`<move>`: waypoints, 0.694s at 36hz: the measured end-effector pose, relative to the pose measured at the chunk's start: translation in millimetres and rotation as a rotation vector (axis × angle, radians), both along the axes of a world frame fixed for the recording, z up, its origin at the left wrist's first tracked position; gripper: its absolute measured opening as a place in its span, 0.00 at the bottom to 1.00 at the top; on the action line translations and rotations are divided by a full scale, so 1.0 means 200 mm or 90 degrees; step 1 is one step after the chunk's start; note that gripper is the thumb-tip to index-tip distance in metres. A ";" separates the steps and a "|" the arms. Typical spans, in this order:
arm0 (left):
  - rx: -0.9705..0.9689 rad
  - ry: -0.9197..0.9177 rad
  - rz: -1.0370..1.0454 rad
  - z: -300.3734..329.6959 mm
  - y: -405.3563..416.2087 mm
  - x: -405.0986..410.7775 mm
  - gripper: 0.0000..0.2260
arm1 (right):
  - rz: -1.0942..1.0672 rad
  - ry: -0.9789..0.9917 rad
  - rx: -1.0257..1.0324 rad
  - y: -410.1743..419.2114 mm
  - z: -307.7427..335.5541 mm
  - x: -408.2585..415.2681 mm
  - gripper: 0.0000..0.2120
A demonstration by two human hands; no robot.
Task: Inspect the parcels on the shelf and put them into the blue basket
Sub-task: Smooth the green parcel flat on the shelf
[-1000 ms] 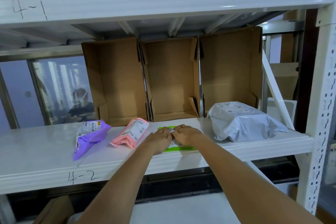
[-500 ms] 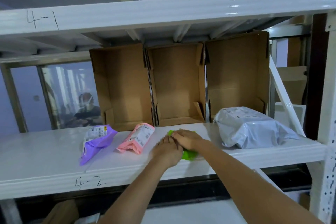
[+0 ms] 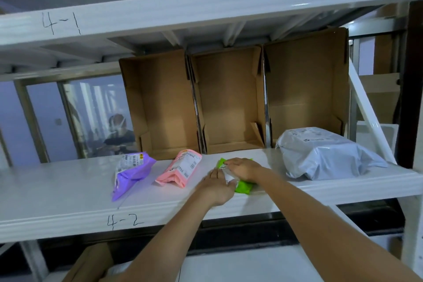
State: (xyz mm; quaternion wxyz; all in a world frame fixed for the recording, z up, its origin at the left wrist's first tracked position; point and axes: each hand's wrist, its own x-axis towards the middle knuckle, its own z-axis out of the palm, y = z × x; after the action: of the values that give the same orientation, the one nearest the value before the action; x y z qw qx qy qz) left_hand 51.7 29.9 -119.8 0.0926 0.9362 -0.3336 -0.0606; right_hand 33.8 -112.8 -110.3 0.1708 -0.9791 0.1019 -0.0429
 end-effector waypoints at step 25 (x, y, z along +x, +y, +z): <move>-0.517 0.341 0.220 0.18 -0.07 0.03 0.21 | -0.150 -0.017 0.114 0.23 0.23 -0.25 0.22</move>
State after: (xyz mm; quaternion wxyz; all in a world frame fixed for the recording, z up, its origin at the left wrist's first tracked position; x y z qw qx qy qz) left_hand 57.8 16.6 -84.4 0.5397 0.8177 -0.1351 -0.1476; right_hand -17.0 -67.6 -64.9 0.2525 -0.9406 0.2173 -0.0660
